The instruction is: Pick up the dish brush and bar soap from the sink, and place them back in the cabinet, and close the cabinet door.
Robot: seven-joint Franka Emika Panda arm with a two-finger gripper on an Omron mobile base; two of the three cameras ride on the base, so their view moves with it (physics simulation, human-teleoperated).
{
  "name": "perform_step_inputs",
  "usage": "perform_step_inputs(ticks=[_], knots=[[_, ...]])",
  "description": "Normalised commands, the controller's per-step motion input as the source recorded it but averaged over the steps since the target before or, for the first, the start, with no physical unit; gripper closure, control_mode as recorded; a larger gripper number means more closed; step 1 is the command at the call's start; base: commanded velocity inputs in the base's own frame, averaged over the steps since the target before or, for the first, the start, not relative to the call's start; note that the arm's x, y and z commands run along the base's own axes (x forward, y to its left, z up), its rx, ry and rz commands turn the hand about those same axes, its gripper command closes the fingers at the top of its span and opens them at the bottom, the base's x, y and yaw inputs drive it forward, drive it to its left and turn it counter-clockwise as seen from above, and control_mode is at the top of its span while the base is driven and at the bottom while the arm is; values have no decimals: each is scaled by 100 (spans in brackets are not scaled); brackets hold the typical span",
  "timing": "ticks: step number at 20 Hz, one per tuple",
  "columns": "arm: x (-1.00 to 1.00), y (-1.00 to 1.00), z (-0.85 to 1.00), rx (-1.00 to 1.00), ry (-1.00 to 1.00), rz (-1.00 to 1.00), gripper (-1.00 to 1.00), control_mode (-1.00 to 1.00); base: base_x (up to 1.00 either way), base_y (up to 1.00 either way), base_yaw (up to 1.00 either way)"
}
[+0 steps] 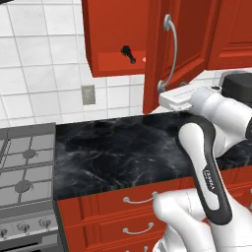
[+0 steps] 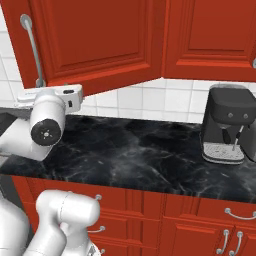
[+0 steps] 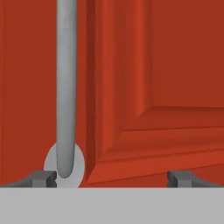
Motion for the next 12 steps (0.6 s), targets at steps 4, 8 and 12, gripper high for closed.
perform_step_inputs(ticks=[4, 8, 12], knots=[[32, 32, 0, 0, 0, -12, -100, -100, 0, 0, 0], [32, 30, 0, 0, 0, -13, -100, -100, 0, 0, 0], [32, 25, 0, 0, 0, -13, -100, -100, 0, 0, 0]])
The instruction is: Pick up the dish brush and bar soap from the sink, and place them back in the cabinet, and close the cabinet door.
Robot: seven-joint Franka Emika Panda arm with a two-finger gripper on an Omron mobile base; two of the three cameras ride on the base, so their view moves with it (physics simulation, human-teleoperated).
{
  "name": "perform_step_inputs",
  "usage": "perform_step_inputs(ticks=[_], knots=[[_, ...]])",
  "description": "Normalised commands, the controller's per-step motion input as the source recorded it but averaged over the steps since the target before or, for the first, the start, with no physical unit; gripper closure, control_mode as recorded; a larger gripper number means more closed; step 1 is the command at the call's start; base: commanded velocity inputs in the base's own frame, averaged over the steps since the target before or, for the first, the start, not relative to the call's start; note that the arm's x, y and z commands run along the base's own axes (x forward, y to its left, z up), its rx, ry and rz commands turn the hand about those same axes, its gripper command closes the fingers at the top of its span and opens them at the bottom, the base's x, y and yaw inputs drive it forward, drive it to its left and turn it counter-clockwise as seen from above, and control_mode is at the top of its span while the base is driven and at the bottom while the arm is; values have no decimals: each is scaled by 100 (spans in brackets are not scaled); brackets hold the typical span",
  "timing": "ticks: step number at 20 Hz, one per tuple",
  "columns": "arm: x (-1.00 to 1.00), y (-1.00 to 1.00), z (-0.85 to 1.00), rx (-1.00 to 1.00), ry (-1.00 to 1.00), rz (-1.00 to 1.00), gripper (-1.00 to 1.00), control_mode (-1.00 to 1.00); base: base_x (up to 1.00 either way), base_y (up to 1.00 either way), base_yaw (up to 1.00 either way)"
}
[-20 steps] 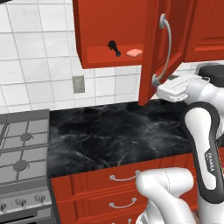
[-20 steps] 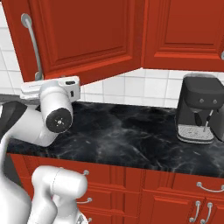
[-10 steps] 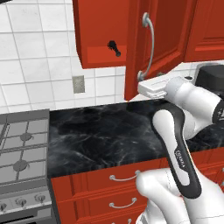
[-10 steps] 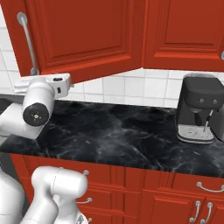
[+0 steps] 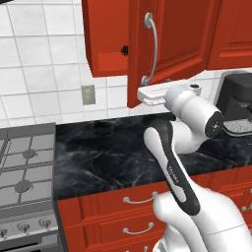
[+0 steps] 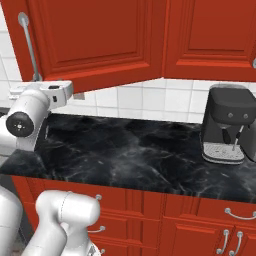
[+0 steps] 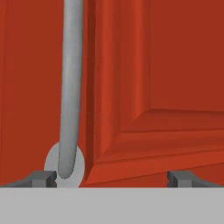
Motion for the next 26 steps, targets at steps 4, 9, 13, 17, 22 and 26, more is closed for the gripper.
perform_step_inputs(ticks=[4, 9, 13, 17, 22, 26], knots=[[35, 24, 0, 0, 0, -13, -100, -100, 0, 0, 0], [35, 23, 0, 0, 0, -13, -100, -100, 0, 0, 0], [32, 20, 0, 0, 0, -12, -100, -100, 0, 0, 0], [32, 19, 0, 0, 0, -11, -100, -100, 0, 0, 0], [32, 16, 0, 0, 0, -10, -100, -100, 0, 0, 0], [36, 12, 0, 0, 0, -8, -100, -100, 0, 0, 0]])
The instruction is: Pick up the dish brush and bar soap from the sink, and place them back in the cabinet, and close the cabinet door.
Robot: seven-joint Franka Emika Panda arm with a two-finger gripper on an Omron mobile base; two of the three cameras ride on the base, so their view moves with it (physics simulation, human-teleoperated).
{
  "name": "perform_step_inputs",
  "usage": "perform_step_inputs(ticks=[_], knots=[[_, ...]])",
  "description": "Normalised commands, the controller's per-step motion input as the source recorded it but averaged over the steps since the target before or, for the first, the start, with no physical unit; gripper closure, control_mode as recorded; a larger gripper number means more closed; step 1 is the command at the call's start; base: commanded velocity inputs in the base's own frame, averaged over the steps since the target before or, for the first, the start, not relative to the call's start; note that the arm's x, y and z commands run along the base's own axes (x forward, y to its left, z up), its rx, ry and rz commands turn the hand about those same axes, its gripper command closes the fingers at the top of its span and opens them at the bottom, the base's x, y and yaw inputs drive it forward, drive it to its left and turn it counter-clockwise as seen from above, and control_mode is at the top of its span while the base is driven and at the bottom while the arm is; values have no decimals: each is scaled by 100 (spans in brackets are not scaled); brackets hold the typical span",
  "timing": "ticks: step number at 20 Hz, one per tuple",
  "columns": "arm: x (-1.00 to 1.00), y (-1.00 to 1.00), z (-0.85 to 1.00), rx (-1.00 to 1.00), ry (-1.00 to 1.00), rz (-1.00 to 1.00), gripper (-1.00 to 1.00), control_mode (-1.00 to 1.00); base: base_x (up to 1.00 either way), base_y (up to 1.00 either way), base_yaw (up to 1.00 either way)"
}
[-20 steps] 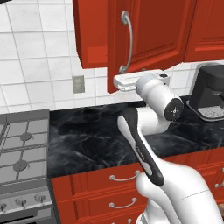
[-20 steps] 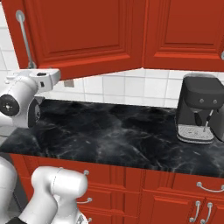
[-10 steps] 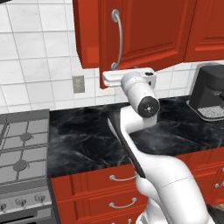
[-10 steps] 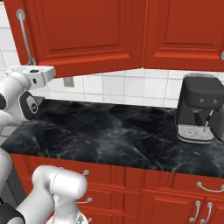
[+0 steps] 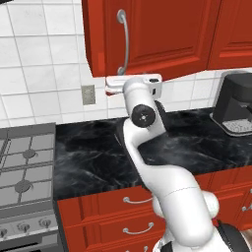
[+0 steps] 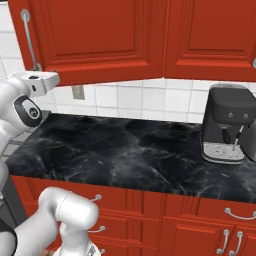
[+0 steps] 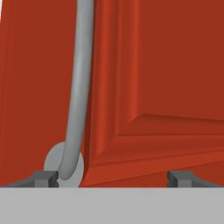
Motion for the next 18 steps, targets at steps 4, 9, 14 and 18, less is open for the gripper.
perform_step_inputs(ticks=[4, 9, 14, 18], knots=[[35, 2, 0, 0, 0, -2, -100, -100, 0, 0, 0], [35, 0, 0, 0, 0, 0, -100, -100, 0, 0, 0], [33, 0, 0, 0, 0, 0, -100, -100, 0, 0, 0], [30, 0, 0, 0, 0, 0, -100, -100, 0, 0, 0]])
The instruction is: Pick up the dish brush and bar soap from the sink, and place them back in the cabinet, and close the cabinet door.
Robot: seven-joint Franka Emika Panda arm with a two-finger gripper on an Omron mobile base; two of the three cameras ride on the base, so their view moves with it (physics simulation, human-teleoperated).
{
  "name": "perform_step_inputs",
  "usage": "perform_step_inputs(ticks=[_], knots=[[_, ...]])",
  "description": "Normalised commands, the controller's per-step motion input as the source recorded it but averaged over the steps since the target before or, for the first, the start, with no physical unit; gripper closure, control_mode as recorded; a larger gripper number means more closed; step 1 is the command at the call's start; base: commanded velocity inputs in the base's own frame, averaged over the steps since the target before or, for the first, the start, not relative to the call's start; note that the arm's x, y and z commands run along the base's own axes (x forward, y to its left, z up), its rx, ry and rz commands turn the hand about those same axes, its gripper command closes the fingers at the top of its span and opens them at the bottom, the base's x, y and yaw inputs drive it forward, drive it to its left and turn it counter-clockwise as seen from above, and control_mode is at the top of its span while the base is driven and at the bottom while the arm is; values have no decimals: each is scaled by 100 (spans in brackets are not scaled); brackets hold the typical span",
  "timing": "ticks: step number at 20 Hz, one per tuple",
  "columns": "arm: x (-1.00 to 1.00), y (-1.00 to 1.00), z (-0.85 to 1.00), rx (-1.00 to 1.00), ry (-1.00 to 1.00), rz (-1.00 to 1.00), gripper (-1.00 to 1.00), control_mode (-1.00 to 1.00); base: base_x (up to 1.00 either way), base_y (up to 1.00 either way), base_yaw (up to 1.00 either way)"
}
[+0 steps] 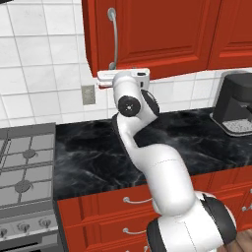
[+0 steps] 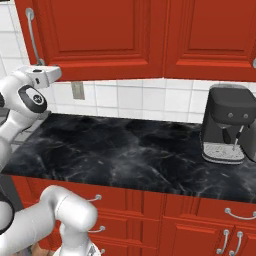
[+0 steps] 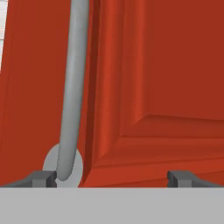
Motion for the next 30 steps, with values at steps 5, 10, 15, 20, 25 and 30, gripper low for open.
perform_step_inputs(ticks=[5, 10, 15, 20, 25, 30], knots=[[31, 0, 0, 0, 0, 0, -100, -100, 0, 0, 0], [32, 0, 0, 0, 0, 0, -100, -100, 0, 0, 0], [32, 0, 0, 0, 0, 0, -100, -100, 0, 0, 0], [29, 0, 0, 0, 0, 0, -100, -100, 0, 0, 0], [27, 0, 0, 0, 0, 0, -100, -100, 0, 0, 0], [23, 0, 0, 0, 0, 0, -100, -100, 0, 0, 0]])
